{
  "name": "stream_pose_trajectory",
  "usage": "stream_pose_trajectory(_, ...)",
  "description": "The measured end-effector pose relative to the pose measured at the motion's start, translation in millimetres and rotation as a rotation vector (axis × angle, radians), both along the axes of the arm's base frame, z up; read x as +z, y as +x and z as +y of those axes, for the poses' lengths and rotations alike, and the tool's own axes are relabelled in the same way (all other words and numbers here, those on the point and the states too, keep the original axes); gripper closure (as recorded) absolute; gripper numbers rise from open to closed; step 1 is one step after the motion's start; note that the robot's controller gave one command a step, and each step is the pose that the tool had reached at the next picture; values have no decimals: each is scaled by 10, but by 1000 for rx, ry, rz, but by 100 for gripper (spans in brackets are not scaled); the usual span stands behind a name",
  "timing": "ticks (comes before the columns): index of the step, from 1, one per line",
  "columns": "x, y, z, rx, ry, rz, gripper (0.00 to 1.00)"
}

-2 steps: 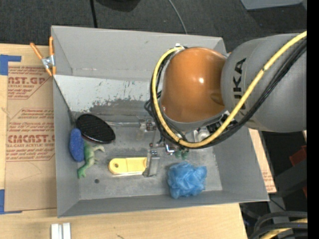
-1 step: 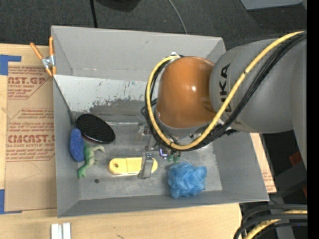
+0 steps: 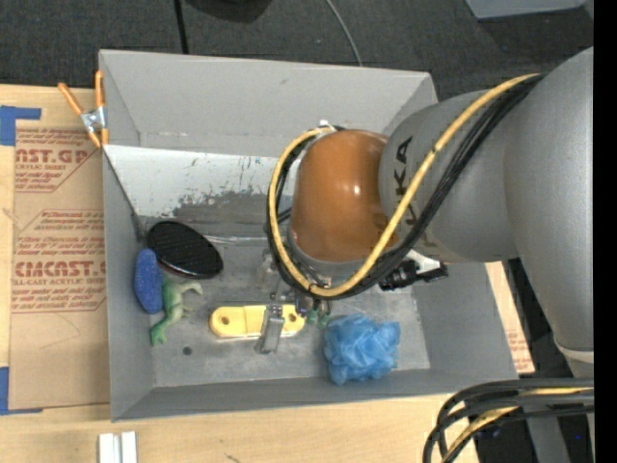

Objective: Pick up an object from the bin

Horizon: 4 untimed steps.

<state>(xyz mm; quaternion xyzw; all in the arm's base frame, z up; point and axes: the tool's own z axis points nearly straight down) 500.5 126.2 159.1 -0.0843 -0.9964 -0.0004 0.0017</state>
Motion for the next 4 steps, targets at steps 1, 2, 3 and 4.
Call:
stream_pose_trajectory(1, -550, 23, -49, 109, 1, -10, 0)
stream_pose_trajectory(2, -749, 238, -98, -32, 1, -2, 100)
stream_pose_trajectory(3, -749, 237, -99, -32, 1, -2, 100)
stream_pose_trajectory(4, -789, 221, -72, -14, 1, -7, 100)
